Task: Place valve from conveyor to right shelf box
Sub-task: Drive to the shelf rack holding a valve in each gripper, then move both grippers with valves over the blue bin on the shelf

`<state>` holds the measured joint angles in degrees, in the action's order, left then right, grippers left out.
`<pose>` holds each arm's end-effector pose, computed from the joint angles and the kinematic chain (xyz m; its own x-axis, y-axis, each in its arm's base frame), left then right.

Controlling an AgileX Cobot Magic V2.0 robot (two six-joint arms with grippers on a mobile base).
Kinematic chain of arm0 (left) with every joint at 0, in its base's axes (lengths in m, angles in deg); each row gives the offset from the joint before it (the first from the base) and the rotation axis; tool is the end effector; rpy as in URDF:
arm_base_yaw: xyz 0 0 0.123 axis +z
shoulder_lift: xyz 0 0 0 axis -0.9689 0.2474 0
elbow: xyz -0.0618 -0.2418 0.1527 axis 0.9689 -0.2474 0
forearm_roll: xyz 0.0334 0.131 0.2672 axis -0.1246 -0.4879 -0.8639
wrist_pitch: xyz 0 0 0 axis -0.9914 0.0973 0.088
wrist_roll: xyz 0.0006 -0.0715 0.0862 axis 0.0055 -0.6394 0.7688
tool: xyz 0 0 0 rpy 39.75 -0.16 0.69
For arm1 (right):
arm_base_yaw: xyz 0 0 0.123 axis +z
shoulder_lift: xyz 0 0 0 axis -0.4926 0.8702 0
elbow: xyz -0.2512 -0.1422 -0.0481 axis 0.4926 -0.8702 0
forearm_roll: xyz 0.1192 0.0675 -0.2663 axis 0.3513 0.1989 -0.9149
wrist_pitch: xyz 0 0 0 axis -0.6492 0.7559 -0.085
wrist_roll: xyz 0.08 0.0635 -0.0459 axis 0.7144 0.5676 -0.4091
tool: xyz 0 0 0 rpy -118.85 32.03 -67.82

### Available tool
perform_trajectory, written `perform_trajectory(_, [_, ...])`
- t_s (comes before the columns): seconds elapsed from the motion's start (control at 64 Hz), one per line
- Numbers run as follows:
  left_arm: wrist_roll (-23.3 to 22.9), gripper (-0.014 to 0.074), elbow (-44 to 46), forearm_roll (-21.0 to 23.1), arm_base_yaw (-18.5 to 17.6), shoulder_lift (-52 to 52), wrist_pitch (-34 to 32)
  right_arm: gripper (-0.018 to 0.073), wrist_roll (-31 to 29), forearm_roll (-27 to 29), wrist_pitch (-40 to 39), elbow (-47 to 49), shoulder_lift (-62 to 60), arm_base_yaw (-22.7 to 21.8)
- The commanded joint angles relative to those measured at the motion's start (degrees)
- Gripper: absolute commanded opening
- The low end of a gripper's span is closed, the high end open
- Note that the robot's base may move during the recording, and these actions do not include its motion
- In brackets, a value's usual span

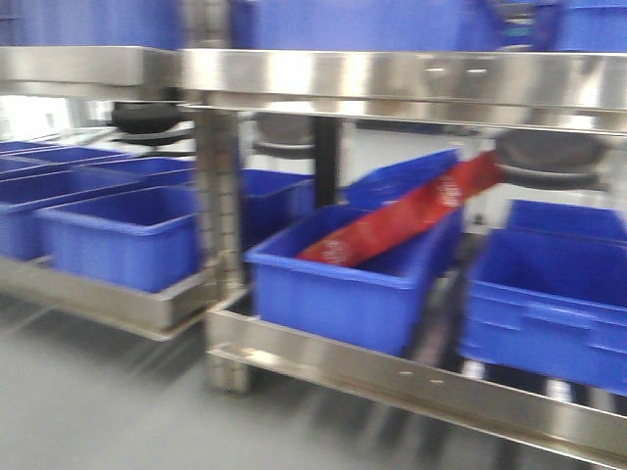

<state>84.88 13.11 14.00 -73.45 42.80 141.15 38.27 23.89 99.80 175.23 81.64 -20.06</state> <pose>0.2539 0.0027 0.4953 -0.6642 0.0058 -0.7476 0.0309 0.9993 -0.0197 0.2570 0.0622 0.5007 -0.4591 -0.1541 -0.8749 -0.3457 0.9382 0.0162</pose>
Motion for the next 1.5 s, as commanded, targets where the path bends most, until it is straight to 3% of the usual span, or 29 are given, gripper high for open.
perform_trajectory(0.0, [-0.2,-0.0111,0.2,0.5,-0.2,-0.5,-1.9,-0.0151,-0.2,-0.3,-3.9,0.9,-0.9,0.1])
perform_trajectory(1.484, [-0.2,-0.0111,0.2,0.5,-0.2,-0.5,-1.9,-0.0151,-0.2,-0.3,-3.9,0.9,-0.9,0.1])
